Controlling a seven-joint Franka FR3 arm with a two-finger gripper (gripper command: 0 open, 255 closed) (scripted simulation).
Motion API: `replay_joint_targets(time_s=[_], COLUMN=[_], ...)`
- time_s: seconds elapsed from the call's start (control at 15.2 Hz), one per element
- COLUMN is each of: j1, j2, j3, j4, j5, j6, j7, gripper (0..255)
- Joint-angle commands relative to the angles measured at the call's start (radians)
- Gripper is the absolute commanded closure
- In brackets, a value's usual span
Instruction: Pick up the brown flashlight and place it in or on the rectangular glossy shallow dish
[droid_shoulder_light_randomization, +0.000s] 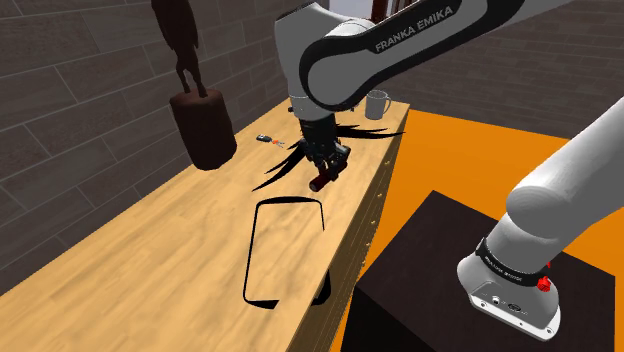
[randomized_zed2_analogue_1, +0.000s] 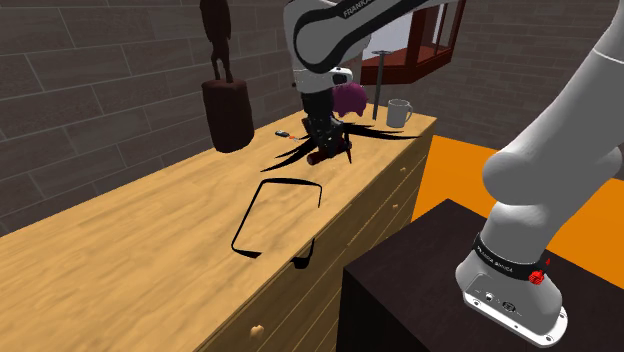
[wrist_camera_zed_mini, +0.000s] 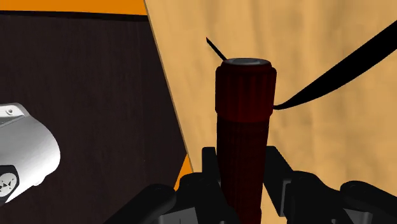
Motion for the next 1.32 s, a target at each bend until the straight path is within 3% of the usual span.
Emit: replay_joint_targets(time_s=[0.0,0.46,1.25], j1=[0.014,0.095,0.123], j2=[0.043,0.283,0.38], j3=[0.037,0.144,0.123], j4=[0.043,0.243,0.161], j5=[-0.015,-0.154,-0.235], j6=[-0.009,-0.048,0.095], j7=[0.065,0.326,0.385], gripper=[255,255,255])
